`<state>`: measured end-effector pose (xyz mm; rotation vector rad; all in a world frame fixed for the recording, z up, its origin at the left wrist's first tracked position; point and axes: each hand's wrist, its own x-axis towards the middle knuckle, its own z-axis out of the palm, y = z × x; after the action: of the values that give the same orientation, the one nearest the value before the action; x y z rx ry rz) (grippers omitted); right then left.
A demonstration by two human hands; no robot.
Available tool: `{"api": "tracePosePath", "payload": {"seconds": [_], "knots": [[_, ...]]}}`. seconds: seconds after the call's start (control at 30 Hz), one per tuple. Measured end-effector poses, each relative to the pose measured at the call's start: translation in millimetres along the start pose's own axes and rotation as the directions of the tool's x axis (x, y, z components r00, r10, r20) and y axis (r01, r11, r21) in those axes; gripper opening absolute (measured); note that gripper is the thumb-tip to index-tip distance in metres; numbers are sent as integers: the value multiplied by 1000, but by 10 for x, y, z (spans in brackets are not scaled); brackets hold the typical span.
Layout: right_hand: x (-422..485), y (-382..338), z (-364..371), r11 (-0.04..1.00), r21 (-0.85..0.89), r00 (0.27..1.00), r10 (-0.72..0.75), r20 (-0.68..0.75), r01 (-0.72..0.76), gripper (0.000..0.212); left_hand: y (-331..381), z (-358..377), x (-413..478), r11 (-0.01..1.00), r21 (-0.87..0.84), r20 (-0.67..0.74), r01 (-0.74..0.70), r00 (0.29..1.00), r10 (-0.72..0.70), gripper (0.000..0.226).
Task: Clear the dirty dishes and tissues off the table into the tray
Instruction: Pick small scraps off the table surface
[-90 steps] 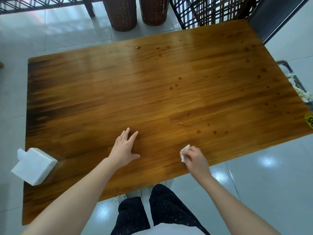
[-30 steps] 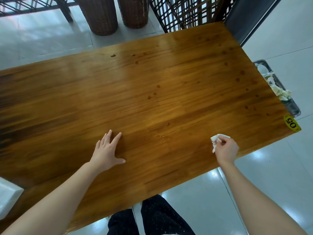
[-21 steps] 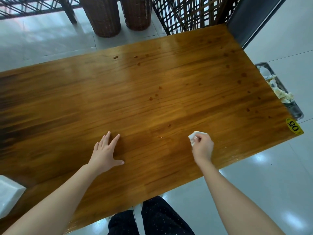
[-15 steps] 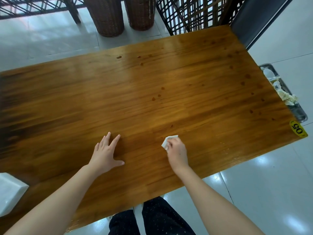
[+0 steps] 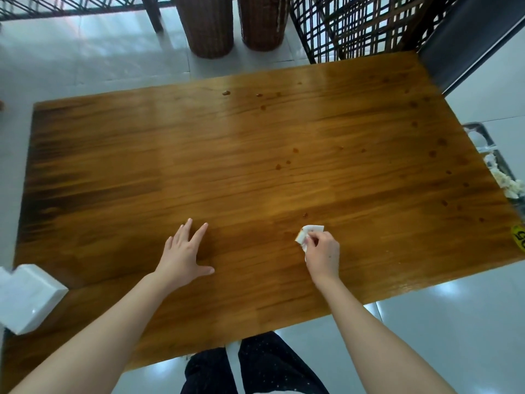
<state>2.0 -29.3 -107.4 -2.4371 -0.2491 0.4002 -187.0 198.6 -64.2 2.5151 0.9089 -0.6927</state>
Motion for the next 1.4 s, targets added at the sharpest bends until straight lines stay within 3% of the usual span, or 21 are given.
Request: {"api": "tracePosePath", "payload": {"seconds": [0.1, 0.27, 0.43, 0.5, 0.6, 0.7, 0.8, 0.93, 1.03, 1.17, 1.23, 1.4], "knots": [[-112, -179, 163, 999, 33, 1000, 13, 12, -14, 19, -68, 9, -54, 1000, -16, -6, 16, 1000, -16, 110], [-491, -562, 610, 969, 14, 932, -242, 269, 247, 20, -156, -1, -149, 999, -39, -17, 35, 999, -36, 110], [-510, -589, 608, 937, 0, 883, -330, 333, 350, 21, -230, -28, -222, 997, -47, -10, 60, 998, -61, 109], [-336, -557, 461, 960, 3, 923, -271, 273, 281, 20, -258, -30, -247, 996, -56, -10, 62, 998, -63, 109], [-2, -409, 153, 998, 7, 997, -62, 54, 62, 22, -303, -23, -288, 995, -80, -15, 62, 998, -64, 108], [130, -316, 20, 999, -2, 996, 37, -79, -37, 25, -345, 5, -333, 994, -92, -29, 61, 998, -64, 109], [-20, -503, 167, 997, 52, 991, 58, -119, -52, 25, -398, 25, -368, 993, -100, -37, 67, 997, -71, 109], [-377, -894, 567, 995, 66, 990, -85, 116, 78, 32, -472, 7, -379, 992, -106, -42, 74, 996, -79, 109], [-682, -1056, 863, 967, 7, 901, -241, 361, 256, 29, -489, -23, -361, 991, -102, -42, 82, 995, -87, 109], [-661, -1001, 889, 917, -29, 820, -341, 460, 398, 28, -479, -52, -314, 992, -99, -37, 80, 996, -84, 109], [-506, -913, 778, 931, -19, 845, -322, 428, 365, 27, -469, -64, -284, 993, -102, -29, 64, 997, -67, 108], [49, -626, 306, 995, 60, 989, -88, 116, 82, 26, -404, -80, -188, 994, -98, -14, 41, 999, -42, 108]]}}
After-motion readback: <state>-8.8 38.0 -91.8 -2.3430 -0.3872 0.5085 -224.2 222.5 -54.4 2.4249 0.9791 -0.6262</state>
